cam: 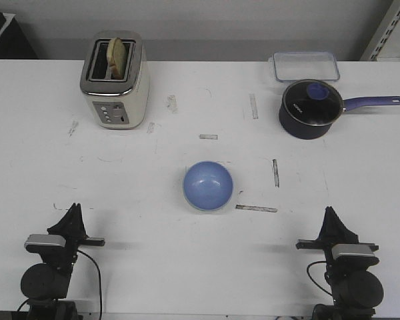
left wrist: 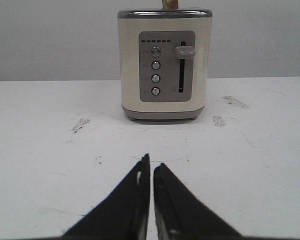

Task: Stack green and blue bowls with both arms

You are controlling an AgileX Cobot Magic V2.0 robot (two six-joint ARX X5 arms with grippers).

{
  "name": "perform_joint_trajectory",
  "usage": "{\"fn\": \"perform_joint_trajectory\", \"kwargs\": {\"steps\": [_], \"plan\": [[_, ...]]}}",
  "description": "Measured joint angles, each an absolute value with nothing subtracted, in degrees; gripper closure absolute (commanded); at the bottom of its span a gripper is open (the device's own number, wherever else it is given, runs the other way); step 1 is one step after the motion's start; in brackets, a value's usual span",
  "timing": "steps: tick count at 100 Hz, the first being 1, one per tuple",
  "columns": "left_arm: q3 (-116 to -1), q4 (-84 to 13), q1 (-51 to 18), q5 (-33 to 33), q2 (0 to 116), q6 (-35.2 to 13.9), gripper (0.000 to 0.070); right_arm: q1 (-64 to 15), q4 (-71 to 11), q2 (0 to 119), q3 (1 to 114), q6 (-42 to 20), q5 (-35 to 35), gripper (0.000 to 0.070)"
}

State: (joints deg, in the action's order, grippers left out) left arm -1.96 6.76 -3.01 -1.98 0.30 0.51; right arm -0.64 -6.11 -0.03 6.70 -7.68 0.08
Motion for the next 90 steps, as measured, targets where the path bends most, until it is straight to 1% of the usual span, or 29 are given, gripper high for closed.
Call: {"fn": "perform_joint_trajectory", "kwargs": {"steps": [24, 90], "plan": [[-2.0, 6.8, -3.0, -2.0, 0.3, 0.5, 0.0699, -0.3, -0.1, 0.1, 1.0, -7.7, -1.6, 0.0697], [-2.0, 6.8, -3.0, -2.0, 0.3, 0.5, 0.0699, -0.3, -0.4, 0.1, 0.8, -7.7, -1.9, 0.0697]]}}
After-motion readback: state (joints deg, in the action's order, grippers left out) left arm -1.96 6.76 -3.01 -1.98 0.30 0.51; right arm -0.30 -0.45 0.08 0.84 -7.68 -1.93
